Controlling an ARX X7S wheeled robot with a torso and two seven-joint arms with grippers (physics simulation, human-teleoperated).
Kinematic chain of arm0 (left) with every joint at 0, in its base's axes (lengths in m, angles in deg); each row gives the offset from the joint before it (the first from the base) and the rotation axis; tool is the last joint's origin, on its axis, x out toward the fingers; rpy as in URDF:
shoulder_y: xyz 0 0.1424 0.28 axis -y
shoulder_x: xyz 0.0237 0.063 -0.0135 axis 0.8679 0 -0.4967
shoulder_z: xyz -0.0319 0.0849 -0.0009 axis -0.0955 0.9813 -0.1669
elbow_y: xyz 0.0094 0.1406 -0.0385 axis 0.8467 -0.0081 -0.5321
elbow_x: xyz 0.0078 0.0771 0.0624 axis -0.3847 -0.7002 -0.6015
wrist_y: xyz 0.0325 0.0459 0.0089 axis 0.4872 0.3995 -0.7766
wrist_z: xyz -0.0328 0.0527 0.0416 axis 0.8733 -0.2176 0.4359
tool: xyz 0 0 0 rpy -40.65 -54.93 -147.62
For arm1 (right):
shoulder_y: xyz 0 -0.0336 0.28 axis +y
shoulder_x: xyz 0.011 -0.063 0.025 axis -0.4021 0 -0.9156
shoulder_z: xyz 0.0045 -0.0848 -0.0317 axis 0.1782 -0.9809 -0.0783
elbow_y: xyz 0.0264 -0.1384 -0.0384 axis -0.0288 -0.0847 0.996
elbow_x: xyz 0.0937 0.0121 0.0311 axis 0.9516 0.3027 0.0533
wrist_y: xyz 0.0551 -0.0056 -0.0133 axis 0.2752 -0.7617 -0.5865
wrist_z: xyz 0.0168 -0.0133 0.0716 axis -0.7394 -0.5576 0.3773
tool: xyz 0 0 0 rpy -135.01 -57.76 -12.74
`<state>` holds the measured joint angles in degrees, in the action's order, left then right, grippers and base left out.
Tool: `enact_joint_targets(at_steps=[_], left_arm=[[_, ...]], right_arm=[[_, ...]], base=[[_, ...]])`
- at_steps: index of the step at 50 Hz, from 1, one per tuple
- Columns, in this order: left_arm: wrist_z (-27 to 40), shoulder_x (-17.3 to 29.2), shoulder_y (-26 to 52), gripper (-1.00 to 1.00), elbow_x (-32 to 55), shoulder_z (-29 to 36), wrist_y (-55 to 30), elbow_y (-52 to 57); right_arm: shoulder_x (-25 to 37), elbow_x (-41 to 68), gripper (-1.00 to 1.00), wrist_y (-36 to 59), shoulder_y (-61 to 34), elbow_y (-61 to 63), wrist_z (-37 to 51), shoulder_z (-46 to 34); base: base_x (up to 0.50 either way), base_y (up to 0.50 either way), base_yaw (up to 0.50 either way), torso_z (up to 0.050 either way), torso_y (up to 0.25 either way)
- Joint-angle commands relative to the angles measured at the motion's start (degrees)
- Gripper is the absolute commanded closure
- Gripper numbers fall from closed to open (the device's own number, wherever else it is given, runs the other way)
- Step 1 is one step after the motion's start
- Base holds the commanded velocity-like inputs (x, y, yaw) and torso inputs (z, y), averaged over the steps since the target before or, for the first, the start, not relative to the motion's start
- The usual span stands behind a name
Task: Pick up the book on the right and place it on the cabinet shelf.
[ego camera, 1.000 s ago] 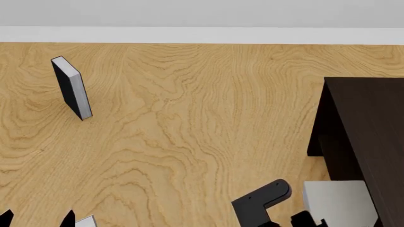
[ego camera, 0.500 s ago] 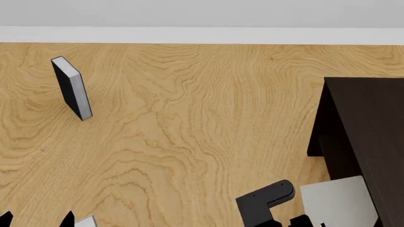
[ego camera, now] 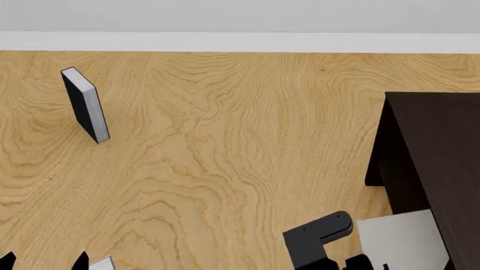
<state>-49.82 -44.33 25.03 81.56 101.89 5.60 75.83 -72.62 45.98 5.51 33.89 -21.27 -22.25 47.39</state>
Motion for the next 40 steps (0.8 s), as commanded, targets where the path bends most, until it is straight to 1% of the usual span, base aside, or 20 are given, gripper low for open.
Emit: enact_joint_targets(at_steps=[1,40], left_arm=[[0.07,-0.05,0.24,-1.00,0.09,0.25,-0.07,-0.22],[0.02,0.01,0.76,-1.00,0.20,0.63,0.16,-1.24]], right_arm=[[2.92,-8.99,-1.00,0.00,-1.85,1.25,6.86,0.48],[4.02,-8.30,-1.00,0.63,-2.93,0.26,7.86,1.07]], base=[[0.01,0.00,0.00,0.000,0.000],[0.00,0.00,0.00,0.000,0.000]])
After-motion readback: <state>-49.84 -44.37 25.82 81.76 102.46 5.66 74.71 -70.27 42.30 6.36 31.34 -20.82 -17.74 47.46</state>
